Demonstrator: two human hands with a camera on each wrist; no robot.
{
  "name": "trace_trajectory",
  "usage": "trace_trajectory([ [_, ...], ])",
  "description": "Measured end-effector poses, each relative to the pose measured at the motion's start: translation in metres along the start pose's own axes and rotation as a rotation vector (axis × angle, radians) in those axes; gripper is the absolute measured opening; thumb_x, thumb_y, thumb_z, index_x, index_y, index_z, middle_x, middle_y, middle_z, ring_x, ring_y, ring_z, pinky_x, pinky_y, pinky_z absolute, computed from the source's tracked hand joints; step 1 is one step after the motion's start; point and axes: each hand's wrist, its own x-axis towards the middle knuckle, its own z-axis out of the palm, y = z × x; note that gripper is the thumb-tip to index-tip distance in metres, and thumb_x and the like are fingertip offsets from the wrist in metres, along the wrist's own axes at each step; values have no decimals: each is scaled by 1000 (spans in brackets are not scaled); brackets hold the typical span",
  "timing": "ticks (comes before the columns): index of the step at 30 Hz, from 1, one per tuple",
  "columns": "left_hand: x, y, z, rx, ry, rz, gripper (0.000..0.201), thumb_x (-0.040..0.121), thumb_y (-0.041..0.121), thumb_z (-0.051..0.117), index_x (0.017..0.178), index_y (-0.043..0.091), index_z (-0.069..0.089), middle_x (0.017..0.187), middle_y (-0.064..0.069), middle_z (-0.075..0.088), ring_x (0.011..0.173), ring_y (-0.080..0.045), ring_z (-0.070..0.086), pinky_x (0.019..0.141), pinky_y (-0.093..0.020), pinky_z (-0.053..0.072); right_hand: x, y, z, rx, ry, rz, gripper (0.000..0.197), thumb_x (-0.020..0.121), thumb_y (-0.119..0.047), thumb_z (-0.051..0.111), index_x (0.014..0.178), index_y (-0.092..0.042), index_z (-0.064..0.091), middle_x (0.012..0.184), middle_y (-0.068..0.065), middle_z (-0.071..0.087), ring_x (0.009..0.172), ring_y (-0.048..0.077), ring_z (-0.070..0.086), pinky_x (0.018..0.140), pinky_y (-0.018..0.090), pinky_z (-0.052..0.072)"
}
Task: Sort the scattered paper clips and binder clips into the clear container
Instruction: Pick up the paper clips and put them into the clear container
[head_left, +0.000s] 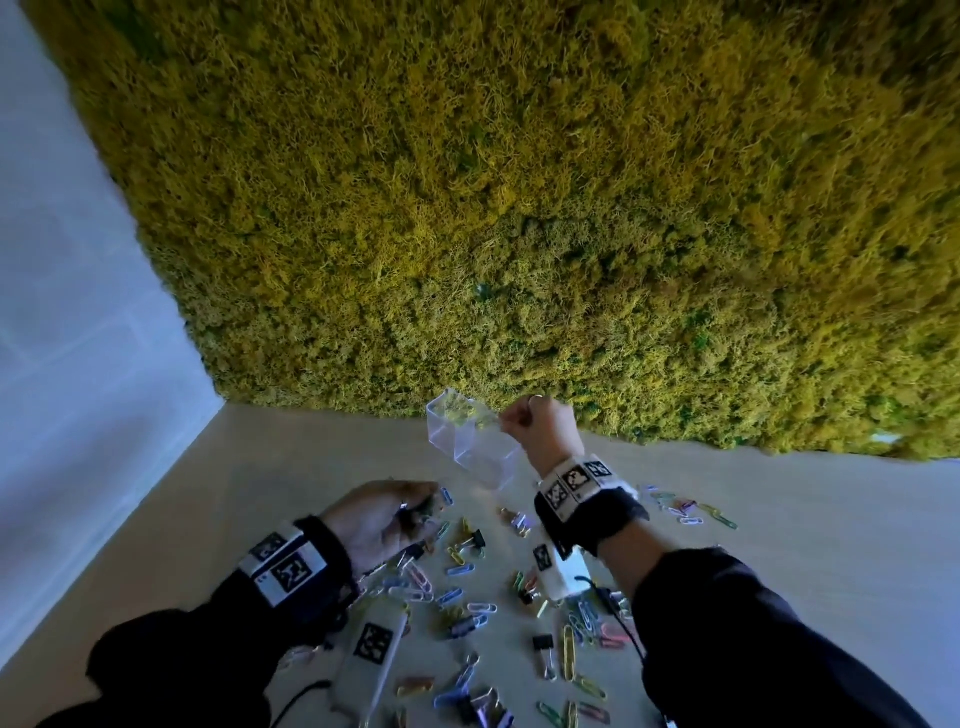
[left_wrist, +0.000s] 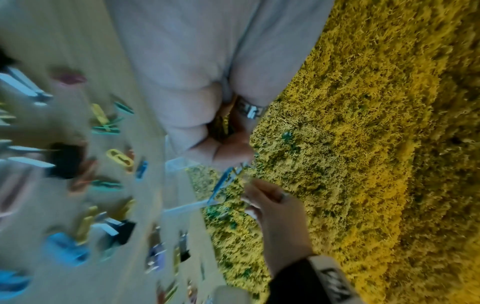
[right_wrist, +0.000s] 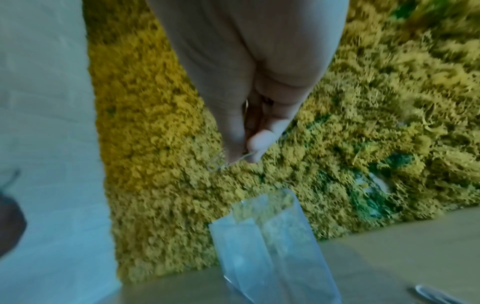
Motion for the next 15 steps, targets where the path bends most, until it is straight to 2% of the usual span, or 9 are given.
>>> trace_trajectory([
  [3,17,19,9,-23,44,2,18,91,4,43,99,-2,58,68,-10,63,54,-15,58,44,-22,52,13,8,13,-43,-20,-10,19,87,-14,57,102,-5,65,106,10,69,88,14,63,84,16,47],
  [5,27,30,19,-18,93,14,19,92,3,42,103,-3,56,76,-12,59,62,-16,56,44,-21,53,15,17,20,-40,29,-21,25,88,-19,57,110,-8,63,115,9,65,102,20,61,93,28,48],
  [7,38,41,31,-23,121,31,18,91,2,44,104,-5,54,82,-12,56,68,-17,53,45,-21,53,17,29,26,-47,27,34,44,83,-27,63,123,-14,52,128,8,52,118,24,49,102,38,43],
  [9,52,49,41,-32,120,40,15,91,0,44,100,-4,54,83,-13,54,70,-17,53,45,-21,55,17,38,29,7,-125,135,71,75,-29,71,135,-15,36,138,8,41,127,25,39,108,39,36],
  [11,70,54,49,-21,136,41,13,92,-1,43,99,-2,53,83,-14,54,69,-19,54,46,-23,55,17,45,30,76,-227,184,80,73,-25,74,138,-12,29,140,9,42,129,24,39,109,37,34],
  [13,85,52,55,32,172,30,13,91,-2,44,101,0,52,83,-16,55,65,-22,59,52,-27,56,16,49,32,85,-221,148,70,74,-24,72,134,-11,38,134,9,50,122,22,47,105,35,39],
  [15,100,47,57,113,217,36,19,92,-3,43,109,-2,51,83,-13,56,53,-18,66,56,-29,57,15,53,33,53,-196,116,58,77,-25,70,128,-11,46,124,10,59,109,19,55,98,33,46],
])
